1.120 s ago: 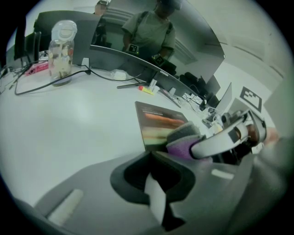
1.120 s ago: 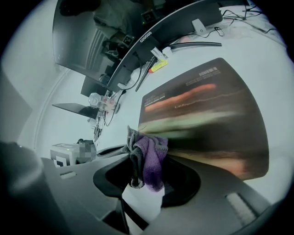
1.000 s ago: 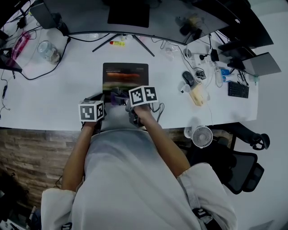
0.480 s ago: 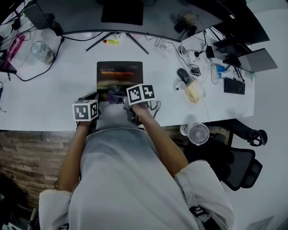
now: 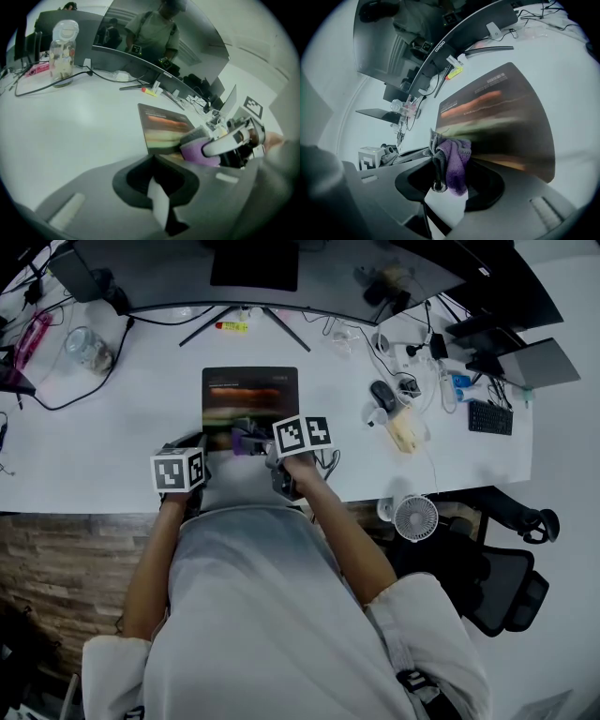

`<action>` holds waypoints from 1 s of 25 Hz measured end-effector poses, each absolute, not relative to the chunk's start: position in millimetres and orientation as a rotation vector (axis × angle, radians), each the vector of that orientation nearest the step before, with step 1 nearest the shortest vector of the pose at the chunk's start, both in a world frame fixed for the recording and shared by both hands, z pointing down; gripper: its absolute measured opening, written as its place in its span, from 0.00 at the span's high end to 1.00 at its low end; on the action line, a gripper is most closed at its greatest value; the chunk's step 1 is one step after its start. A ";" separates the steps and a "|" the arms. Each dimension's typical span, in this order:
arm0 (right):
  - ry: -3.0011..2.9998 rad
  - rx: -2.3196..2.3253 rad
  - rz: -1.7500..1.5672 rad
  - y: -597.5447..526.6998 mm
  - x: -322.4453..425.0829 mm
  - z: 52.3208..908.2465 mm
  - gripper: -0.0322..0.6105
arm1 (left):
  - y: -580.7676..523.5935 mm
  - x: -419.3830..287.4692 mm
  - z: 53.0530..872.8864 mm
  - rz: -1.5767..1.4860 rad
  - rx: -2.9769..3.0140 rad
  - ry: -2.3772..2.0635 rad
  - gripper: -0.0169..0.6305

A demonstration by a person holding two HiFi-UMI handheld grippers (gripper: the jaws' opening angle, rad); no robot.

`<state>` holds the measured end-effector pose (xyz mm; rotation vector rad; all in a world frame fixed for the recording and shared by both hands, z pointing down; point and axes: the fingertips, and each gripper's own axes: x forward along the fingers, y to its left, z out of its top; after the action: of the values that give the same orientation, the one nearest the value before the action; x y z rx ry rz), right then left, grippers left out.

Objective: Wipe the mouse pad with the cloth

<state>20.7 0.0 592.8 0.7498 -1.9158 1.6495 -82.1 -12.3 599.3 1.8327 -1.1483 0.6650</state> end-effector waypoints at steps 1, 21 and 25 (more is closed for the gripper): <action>-1.916 0.750 1.649 -0.3 22.3 592.8 0.67 | -12.3 -82.0 599.4 0.665 1.832 -1.149 0.97; -1.904 0.762 1.644 -2.4 47.0 593.5 0.67 | -12.3 -82.2 600.0 0.663 1.830 -1.147 0.97; -1.901 0.764 1.647 -2.5 53.6 593.9 0.67 | -12.4 -81.9 600.1 0.663 1.830 -1.148 0.97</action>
<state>53.6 -2.5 593.9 0.7642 -1.9014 1.6466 -81.9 -12.4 600.1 1.8305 -1.1480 0.6632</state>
